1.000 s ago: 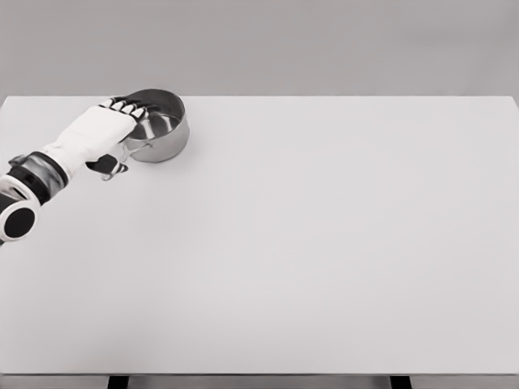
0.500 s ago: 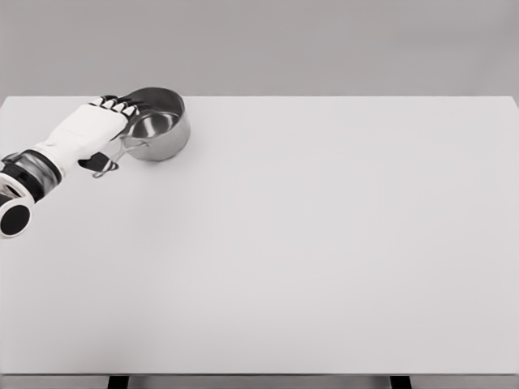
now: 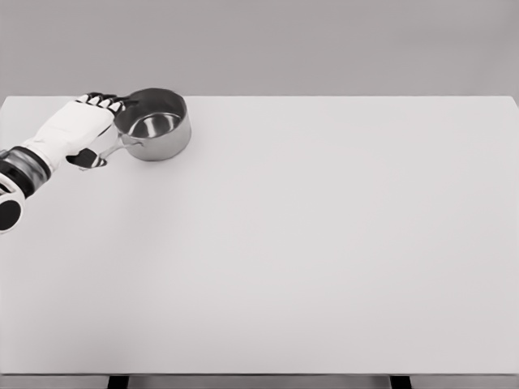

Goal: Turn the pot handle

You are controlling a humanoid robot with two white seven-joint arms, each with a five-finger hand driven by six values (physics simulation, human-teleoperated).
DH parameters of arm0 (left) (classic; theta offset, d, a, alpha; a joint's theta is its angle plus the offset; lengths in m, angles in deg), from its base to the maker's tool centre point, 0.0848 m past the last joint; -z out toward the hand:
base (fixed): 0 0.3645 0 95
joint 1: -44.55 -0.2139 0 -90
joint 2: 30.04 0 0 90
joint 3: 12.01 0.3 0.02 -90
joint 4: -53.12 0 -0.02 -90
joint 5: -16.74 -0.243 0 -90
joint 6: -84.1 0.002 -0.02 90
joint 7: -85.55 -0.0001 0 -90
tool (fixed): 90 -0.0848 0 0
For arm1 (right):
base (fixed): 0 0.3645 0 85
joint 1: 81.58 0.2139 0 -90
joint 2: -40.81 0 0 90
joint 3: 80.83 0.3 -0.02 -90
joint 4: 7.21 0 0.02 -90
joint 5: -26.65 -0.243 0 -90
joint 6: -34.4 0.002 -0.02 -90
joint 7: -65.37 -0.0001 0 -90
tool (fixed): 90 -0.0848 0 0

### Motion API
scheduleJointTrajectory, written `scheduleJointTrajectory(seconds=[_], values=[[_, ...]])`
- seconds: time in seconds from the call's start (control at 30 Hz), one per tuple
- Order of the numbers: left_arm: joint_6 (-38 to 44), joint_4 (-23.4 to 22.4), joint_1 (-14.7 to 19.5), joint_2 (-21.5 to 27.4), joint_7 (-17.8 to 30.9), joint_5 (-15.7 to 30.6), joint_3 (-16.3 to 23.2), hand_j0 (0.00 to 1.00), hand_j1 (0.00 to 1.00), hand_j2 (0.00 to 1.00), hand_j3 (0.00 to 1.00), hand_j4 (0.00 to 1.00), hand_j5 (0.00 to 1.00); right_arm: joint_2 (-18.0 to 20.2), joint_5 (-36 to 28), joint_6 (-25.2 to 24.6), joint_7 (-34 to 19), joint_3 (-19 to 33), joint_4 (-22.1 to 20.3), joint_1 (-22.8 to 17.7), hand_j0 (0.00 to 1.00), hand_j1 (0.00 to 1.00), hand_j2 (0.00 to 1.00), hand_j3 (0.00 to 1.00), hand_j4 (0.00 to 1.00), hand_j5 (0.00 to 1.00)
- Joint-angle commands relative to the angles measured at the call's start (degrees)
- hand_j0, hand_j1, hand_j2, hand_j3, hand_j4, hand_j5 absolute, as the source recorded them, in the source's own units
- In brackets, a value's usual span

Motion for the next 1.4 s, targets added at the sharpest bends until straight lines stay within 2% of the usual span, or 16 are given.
scheduleJointTrajectory(seconds=[0.0, 0.63, 0.93, 1.0, 1.07, 1.1, 1.23, 1.3, 1.37], values=[[-0.8, -0.6, 0.0, 0.1, -0.1, -0.1, -0.4, 1.00, 1.00, 1.00, 1.00, 1.00, 1.00, 0.0, 0.0, 0.0, -0.1, 0.0, 0.0, 0.0, 1.00, 1.00, 1.00, 1.00, 1.00, 1.00], [-2.5, -4.4, 0.1, -0.1, -0.8, 0.2, -2.7, 1.00, 1.00, 1.00, 1.00, 1.00, 1.00, 0.0, 0.0, 0.0, 0.0, 0.0, 0.0, 0.0, 1.00, 1.00, 1.00, 1.00, 1.00, 1.00], [-2.6, -4.3, 0.0, 0.0, -1.0, 0.8, -3.6, 1.00, 1.00, 1.00, 1.00, 1.00, 1.00, 0.0, 0.0, 0.0, -0.1, 0.0, 0.0, 0.0, 1.00, 1.00, 1.00, 1.00, 1.00, 1.00], [-4.3, -3.8, -0.1, 0.0, -1.0, 1.0, -5.2, 1.00, 1.00, 1.00, 1.00, 1.00, 1.00, 0.0, 0.0, 0.0, -0.1, 0.0, 0.0, 0.0, 1.00, 1.00, 1.00, 1.00, 1.00, 1.00], [-5.0, -2.8, -0.2, 0.2, -1.0, 3.9, -5.9, 1.00, 1.00, 1.00, 1.00, 1.00, 1.00, 0.0, 0.0, 0.0, 0.0, 0.0, 0.0, 0.0, 1.00, 1.00, 1.00, 1.00, 1.00, 1.00], [-5.0, -1.1, -0.4, 2.2, -1.0, 6.1, -7.3, 1.00, 1.00, 1.00, 1.00, 1.00, 1.00, 0.0, 0.0, 0.0, 0.0, 0.0, 0.0, 0.0, 1.00, 1.00, 1.00, 1.00, 1.00, 1.00], [-5.0, 2.8, -2.8, 3.6, -1.0, 9.4, -9.1, 1.00, 1.00, 1.00, 1.00, 1.00, 1.00, 0.0, 0.0, 0.0, 0.0, 0.0, 0.0, 0.0, 1.00, 1.00, 1.00, 1.00, 1.00, 1.00], [-4.9, 3.1, -4.0, 3.6, -1.3, 12.3, -9.5, 1.00, 1.00, 1.00, 1.00, 1.00, 1.00, 0.0, 0.0, 0.0, 0.0, 0.0, 0.0, 0.0, 1.00, 1.00, 1.00, 1.00, 1.00, 1.00], [-4.8, 2.9, -4.7, 3.2, -3.7, 13.0, -9.4, 1.00, 1.00, 1.00, 1.00, 1.00, 1.00, 0.0, 0.0, 0.0, 0.0, 0.0, 0.0, 0.0, 1.00, 1.00, 1.00, 1.00, 1.00, 1.00]])
